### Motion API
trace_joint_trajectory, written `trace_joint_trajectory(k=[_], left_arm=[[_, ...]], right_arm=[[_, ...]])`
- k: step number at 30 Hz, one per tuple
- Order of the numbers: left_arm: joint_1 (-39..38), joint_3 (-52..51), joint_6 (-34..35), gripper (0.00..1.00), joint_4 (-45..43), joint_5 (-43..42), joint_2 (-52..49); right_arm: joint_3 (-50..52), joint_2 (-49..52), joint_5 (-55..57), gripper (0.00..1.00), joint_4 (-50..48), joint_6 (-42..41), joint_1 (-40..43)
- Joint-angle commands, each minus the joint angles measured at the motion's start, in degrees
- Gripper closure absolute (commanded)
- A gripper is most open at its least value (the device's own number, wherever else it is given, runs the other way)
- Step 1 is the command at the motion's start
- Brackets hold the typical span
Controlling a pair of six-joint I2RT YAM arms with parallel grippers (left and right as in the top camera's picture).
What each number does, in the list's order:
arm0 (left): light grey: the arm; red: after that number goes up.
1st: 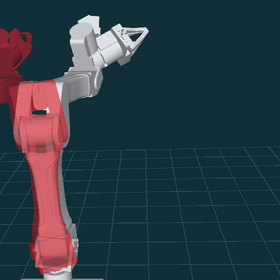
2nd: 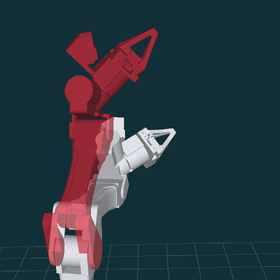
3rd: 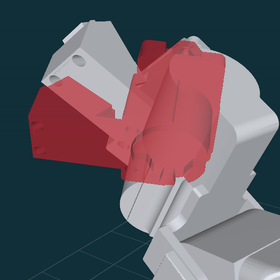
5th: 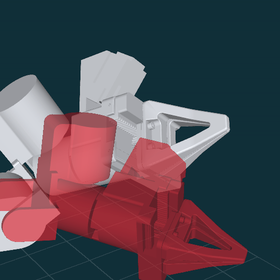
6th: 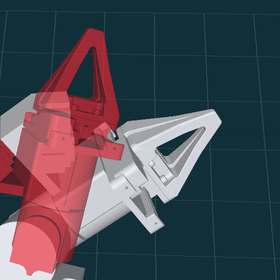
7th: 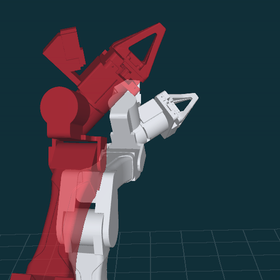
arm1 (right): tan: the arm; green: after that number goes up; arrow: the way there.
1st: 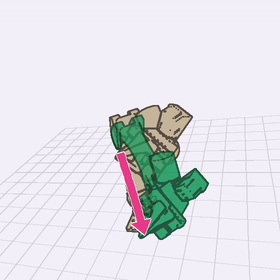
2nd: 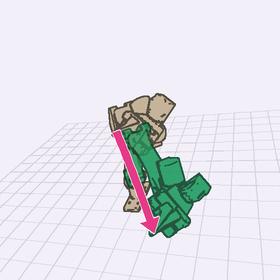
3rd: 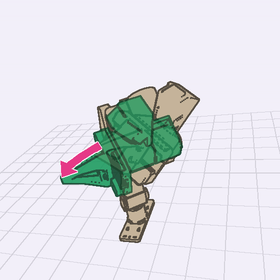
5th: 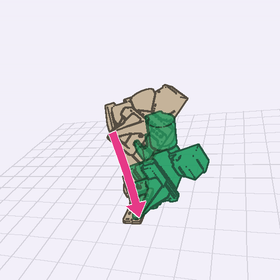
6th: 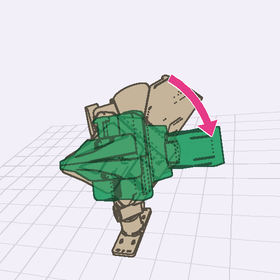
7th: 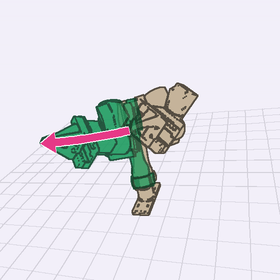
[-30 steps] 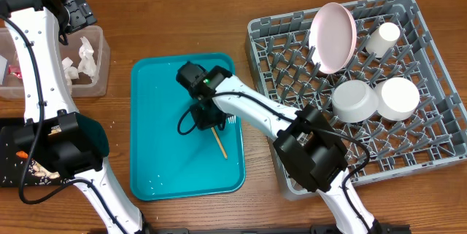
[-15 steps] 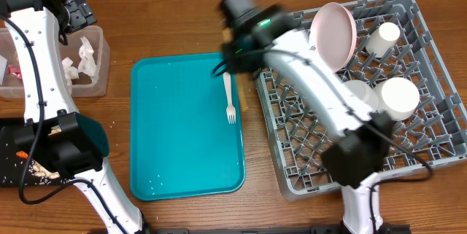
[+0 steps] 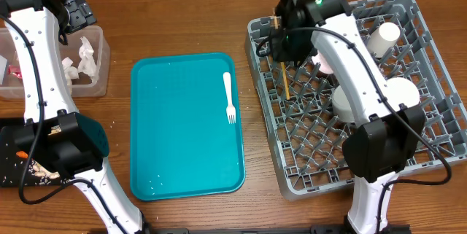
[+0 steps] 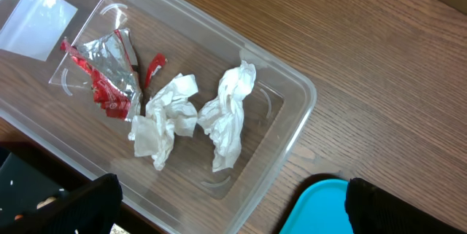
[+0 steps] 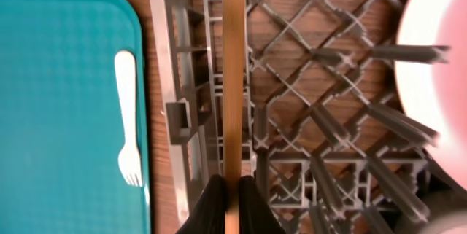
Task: Sort waste into correct bins and load items into the dishwasher rack
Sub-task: 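Lift the chopstick and place it upright in the rack's left side, then move the right gripper back to the white fork and grasp it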
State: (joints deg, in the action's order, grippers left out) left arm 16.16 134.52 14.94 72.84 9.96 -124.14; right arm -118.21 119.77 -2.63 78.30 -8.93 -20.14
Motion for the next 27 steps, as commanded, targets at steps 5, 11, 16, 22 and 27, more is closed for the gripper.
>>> trace_joint_trajectory(k=[5, 11, 16, 22, 27], left_arm=[[-0.07, 0.59, 0.94, 0.00, -0.02, 0.94, 1.01], [-0.07, 0.59, 0.94, 0.00, -0.02, 0.94, 1.01], [-0.07, 0.59, 0.94, 0.00, -0.02, 0.94, 1.01], [-0.07, 0.59, 0.94, 0.00, -0.02, 0.94, 1.01], [-0.07, 0.59, 0.94, 0.00, -0.02, 0.94, 1.01]], right_arm=[[4.68, -0.39, -1.36, 0.95, -3.26, 1.95, -0.20], [4.68, -0.39, -4.59, 0.71, -3.93, 1.92, -0.44], [4.68, -0.39, -4.79, 0.23, -3.69, 1.84, -0.46], [2.03, -0.66, -5.20, 0.20, -1.40, -2.84, -1.25], [0.17, -1.16, -5.18, 0.20, -2.23, -3.13, -6.34]])
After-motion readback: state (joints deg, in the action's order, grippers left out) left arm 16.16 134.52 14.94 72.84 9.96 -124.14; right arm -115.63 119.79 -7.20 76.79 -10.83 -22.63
